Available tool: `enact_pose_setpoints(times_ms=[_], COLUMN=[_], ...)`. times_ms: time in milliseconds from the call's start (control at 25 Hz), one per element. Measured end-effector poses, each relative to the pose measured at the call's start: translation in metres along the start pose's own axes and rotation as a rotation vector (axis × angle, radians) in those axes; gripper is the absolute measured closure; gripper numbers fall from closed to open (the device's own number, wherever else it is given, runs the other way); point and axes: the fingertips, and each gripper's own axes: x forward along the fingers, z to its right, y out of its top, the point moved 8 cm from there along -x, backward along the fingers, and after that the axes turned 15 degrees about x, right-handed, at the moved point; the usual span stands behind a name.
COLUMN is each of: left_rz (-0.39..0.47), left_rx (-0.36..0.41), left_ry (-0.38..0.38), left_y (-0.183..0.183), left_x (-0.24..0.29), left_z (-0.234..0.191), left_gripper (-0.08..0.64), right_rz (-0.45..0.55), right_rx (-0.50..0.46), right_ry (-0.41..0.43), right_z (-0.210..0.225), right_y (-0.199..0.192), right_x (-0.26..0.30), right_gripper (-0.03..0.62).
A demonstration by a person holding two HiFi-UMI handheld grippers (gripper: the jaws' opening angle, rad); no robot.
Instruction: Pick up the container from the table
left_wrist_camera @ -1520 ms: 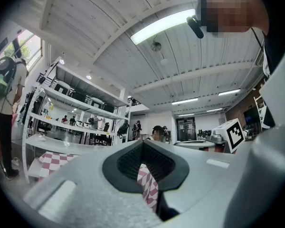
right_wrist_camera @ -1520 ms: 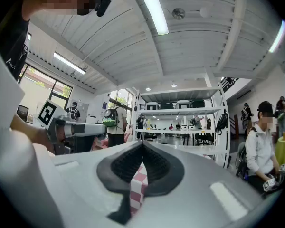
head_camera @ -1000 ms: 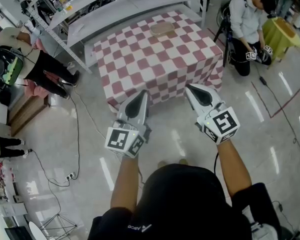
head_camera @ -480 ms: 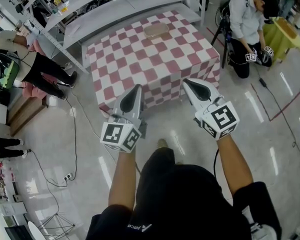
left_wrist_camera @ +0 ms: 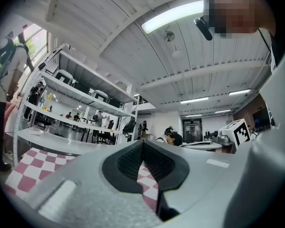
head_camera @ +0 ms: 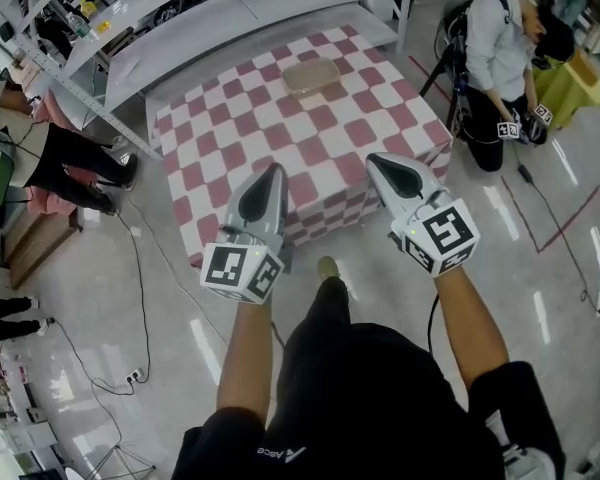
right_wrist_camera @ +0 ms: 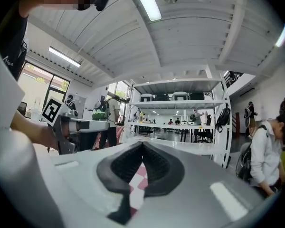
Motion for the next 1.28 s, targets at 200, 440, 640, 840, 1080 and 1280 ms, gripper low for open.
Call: enact_pose_setpoints(times_ms=[200,440,640,840,1080,1280], left_rz=[-0.01,-0.013,-0.037,-0.094,-0.159,-0.229], left_rx=[0.001,-0.019,-0.036,-0.068,-0.092,-0.126], left_ry=[-0.021,-0.053,-0.061,-0.065,-0.054,-0.024], left_y=[-0.018,-0.048,-0.072,-0.101,-0.13,-0.158], left_x=[0.083,0.161,0.208,0.24,0.276,0.306], left_z=[-0.066,-0.135,-0.173,-0.191,-0.204,-0.214], left_gripper=[0.551,0.551,0.551,0.551,0.551,0.549], right_rz=[-0.003,-0.029,-0.062,-0.139,-0.248,-0.351], right_rx=[-0.001,0.002,0.014,0.022,0.017,0.039], right_ry=[-0.033,-0.075,-0.111,-0.144,-0.195,-0.241], right_z=[0.054,0.105,0.141,0.174,0.221,0.267], right_y=[0.015,0.026,0.027,0.015,-0.008,-0.029], right_x=[0.088,0.177,0.23,0.27,0.308,0.338], right_gripper=[0.589,0.589,0.589,0.589,0.589,0.589])
